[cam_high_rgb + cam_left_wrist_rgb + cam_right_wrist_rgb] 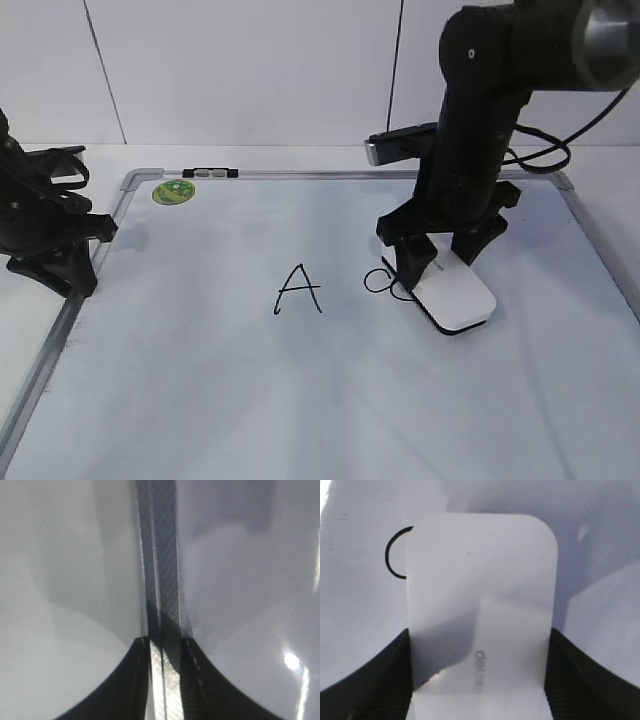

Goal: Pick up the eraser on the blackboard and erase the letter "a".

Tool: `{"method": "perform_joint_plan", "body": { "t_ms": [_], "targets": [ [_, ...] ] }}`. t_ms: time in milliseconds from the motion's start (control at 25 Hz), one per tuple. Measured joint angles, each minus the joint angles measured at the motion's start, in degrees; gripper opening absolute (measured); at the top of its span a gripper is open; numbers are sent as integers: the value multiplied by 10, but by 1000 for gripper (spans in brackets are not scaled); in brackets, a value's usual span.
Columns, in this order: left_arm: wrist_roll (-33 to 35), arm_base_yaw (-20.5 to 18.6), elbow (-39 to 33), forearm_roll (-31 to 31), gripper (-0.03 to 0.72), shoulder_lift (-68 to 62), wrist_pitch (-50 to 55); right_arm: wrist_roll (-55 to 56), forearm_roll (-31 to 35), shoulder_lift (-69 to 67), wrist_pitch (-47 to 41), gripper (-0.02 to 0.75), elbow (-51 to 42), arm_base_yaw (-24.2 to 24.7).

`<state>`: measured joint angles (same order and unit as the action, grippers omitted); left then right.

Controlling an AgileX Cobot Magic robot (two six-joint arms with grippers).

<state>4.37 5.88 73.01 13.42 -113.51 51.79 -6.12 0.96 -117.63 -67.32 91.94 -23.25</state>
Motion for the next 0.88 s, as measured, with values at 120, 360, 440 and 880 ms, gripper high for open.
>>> {"method": "perform_joint_plan", "body": {
  "t_ms": [120, 360, 440, 880],
  "targets": [
    [-1, 0, 0, 0, 131, 0, 4, 1, 0, -13, 19, 529, 0, 0],
    [-2, 0, 0, 0, 131, 0, 8, 1, 0, -20, 46, 529, 0, 0],
    [-2, 0, 0, 0, 131, 0, 8, 1, -2, -21, 46, 529, 0, -1],
    [-2, 0, 0, -1, 131, 0, 10, 6, -44, -30, 40, 529, 8, -36]
  ]
}}
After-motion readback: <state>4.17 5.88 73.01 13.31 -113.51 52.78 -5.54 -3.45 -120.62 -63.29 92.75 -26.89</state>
